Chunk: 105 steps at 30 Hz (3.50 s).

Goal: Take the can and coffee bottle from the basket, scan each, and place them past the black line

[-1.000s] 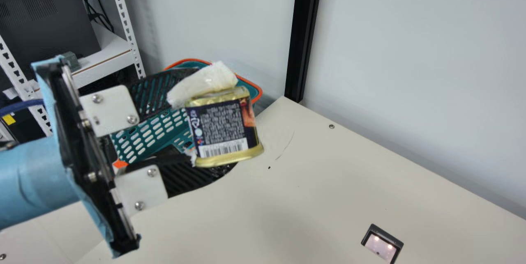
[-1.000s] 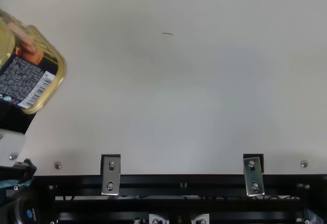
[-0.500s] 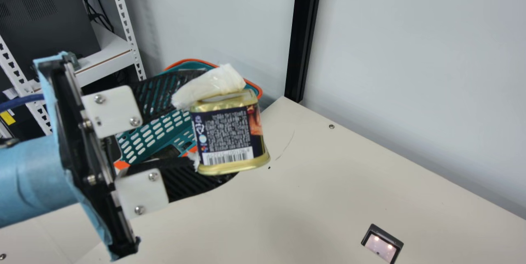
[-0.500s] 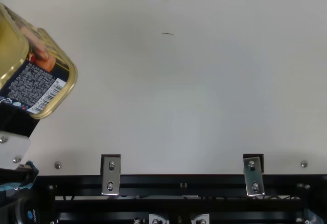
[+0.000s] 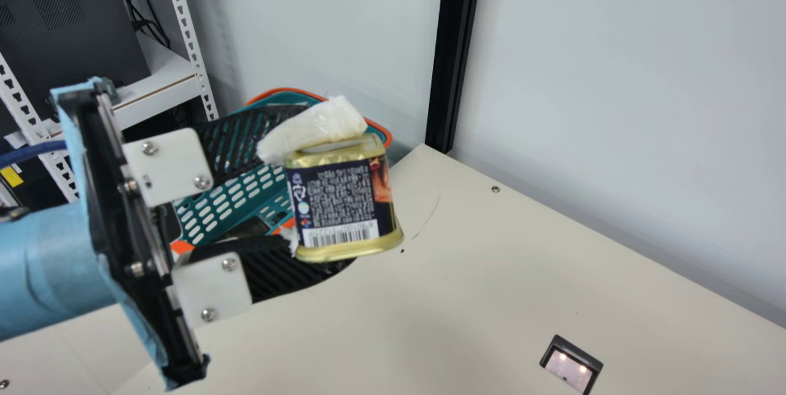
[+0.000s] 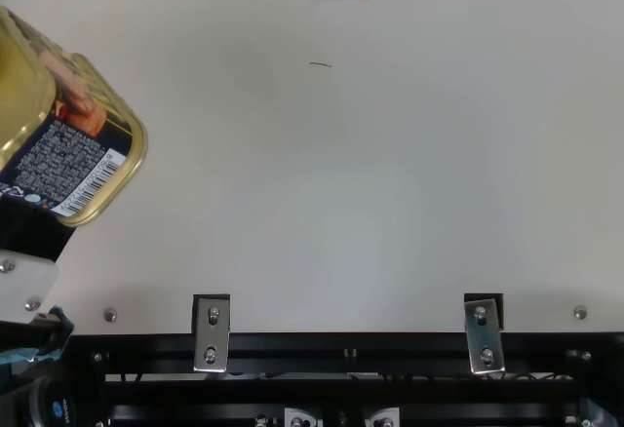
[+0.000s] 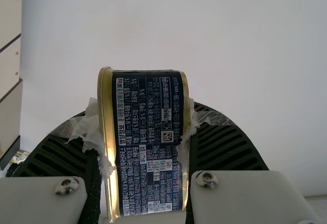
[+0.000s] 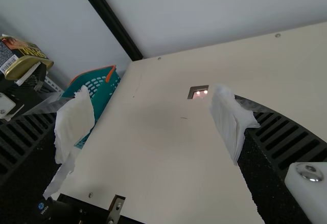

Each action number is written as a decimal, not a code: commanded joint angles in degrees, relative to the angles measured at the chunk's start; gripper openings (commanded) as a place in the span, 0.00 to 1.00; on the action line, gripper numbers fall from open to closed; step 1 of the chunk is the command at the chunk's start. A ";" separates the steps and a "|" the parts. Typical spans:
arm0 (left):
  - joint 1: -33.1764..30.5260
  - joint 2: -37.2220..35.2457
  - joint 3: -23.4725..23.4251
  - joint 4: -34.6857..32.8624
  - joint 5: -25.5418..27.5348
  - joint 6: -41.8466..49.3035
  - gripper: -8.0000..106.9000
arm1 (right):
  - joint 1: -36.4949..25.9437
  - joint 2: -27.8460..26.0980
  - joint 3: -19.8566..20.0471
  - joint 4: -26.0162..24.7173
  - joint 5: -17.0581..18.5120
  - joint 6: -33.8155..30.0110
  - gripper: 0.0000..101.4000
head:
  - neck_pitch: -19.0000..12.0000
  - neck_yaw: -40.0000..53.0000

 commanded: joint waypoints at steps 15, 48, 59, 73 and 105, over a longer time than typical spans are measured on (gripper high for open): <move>-1.67 12.54 -11.67 11.80 -9.87 38.78 0.16 | 0.00 0.00 0.00 0.00 0.00 0.00 1.00 | -0.08 0.59; -33.56 19.37 -10.85 28.06 -41.23 77.61 0.16 | 0.00 0.00 0.00 0.00 0.00 0.00 1.00 | 9.83 -28.52; -34.50 19.90 -11.15 31.15 -43.15 76.19 0.16 | 0.00 0.00 0.00 0.00 0.00 0.00 1.00 | 9.83 -28.52; -52.67 27.28 -0.70 42.72 -64.82 71.55 0.16 | 0.00 0.00 0.00 0.00 0.00 0.00 1.00 | 9.83 -28.52; -47.03 76.47 2.06 100.89 -111.83 25.92 0.16 | 0.00 0.00 0.00 0.00 0.00 0.00 1.00 | 9.83 -28.52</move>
